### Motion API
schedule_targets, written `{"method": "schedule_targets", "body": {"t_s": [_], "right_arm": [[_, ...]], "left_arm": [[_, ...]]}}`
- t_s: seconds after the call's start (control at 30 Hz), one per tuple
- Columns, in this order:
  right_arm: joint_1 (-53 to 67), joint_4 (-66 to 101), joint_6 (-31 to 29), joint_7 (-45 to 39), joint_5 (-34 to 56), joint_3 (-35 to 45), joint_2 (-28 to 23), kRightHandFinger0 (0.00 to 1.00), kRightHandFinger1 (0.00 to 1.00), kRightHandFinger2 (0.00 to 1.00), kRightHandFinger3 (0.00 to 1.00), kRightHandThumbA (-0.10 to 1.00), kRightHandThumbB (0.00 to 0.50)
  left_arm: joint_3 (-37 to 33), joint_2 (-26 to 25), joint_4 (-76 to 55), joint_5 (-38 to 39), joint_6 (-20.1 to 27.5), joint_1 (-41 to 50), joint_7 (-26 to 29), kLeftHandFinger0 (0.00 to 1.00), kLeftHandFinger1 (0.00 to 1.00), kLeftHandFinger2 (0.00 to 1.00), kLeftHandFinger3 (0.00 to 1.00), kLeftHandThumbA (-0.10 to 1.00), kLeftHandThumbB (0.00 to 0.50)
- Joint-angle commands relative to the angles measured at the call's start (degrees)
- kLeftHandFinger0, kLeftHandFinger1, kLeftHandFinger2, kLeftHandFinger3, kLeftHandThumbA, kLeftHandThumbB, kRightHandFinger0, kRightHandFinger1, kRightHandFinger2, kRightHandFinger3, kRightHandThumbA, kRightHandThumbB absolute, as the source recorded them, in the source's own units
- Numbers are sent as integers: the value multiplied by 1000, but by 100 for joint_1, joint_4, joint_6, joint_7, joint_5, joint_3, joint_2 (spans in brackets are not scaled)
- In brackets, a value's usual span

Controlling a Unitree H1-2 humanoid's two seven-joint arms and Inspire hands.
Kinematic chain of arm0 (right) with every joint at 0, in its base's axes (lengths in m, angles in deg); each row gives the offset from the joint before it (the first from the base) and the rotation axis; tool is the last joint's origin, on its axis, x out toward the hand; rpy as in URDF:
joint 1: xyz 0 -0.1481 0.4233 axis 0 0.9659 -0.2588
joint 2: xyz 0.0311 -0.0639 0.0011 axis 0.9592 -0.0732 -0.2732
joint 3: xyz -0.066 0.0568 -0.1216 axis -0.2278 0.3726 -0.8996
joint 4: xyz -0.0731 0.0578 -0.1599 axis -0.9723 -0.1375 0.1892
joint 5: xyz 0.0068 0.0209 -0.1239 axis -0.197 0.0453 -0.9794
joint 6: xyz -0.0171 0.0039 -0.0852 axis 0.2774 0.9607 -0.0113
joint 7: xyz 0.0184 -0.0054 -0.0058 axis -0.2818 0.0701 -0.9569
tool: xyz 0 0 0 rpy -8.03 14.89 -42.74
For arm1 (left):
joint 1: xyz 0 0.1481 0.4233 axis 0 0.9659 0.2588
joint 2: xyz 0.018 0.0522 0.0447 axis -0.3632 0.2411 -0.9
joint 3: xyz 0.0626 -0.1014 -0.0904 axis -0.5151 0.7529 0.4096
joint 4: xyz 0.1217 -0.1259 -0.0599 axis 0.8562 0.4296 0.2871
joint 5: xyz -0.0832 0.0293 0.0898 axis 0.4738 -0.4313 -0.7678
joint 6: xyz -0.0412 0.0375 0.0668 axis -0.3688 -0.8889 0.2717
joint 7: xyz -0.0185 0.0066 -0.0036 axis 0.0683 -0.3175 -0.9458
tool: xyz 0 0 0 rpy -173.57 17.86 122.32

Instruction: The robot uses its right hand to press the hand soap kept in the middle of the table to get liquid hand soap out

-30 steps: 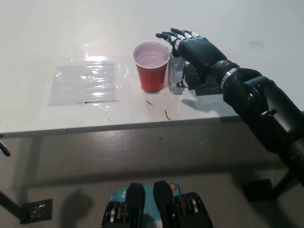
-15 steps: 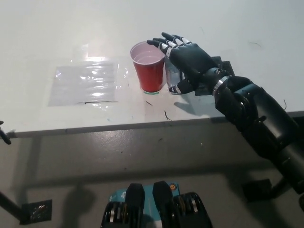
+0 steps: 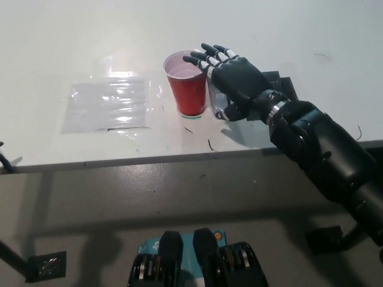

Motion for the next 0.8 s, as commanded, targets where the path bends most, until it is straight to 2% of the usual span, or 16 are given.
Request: {"method": "schedule_targets", "body": {"t_s": [0.0,0.2,0.3,0.47,0.57,0.77], "right_arm": [[329,-105,169,-501,-277,-201,-255,1000,1000,1000,1000,1000,416],[318,-28,166,-430,-515,-266,-353,1000,1000,1000,1000,1000,425],[329,32,143,-442,-536,-251,-382,1000,1000,1000,1000,1000,416],[332,2,161,-479,-510,-233,-323,1000,1000,1000,1000,1000,439],[339,13,158,-451,-589,-263,-301,1000,1000,1000,1000,1000,435],[369,21,240,-505,-564,-232,-223,1000,1000,1000,1000,1000,440]], "left_arm": [[103,-199,-100,-67,-106,-216,-96,1000,1000,1000,832,1000,151],[91,-217,-87,-22,-106,-212,-57,1000,1000,1000,788,1000,131],[128,-178,-118,-55,-106,-200,-99,1000,1000,993,813,1000,128],[120,-151,-104,-82,-106,-250,-114,1000,1000,965,796,1000,140],[59,-190,-88,-87,-106,-252,-83,1000,1000,979,805,1000,121],[131,-120,-102,-155,-106,-271,-163,1000,1000,975,787,1000,152]]}}
